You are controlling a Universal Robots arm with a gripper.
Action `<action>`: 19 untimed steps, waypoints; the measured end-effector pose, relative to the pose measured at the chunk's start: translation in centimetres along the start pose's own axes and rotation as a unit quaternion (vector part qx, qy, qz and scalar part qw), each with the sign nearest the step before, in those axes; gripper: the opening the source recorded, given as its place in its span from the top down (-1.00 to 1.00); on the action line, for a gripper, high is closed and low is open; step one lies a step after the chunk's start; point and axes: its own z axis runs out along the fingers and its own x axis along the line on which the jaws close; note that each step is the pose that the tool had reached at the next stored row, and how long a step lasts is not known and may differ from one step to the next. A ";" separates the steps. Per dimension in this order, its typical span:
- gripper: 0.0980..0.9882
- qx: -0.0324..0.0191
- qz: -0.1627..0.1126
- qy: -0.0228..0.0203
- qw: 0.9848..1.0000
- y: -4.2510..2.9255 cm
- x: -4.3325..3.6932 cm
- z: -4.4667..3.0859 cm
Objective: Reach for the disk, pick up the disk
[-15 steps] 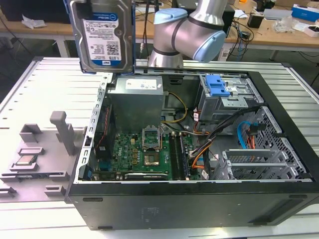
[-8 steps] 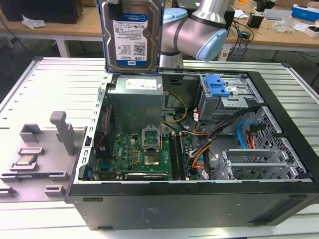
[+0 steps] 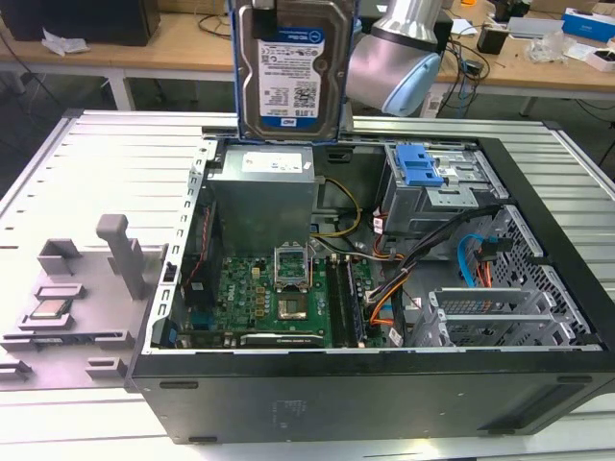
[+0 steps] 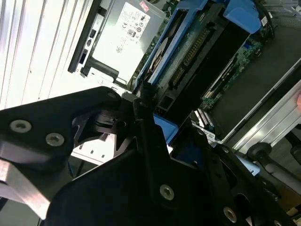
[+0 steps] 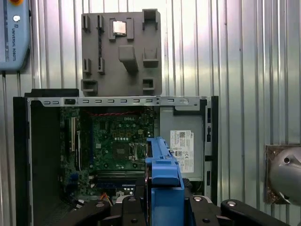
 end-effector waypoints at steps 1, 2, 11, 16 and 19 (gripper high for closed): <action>0.39 0.000 0.000 0.000 1.000 -0.38 -0.02 0.00; 0.39 0.000 0.000 0.000 1.000 -0.89 -0.04 0.00; 0.39 0.000 0.000 0.000 1.000 -2.23 -0.14 0.01; 0.39 0.000 0.000 0.000 1.000 -2.26 0.61 0.06; 0.39 0.000 0.000 0.000 1.000 -2.27 1.34 0.11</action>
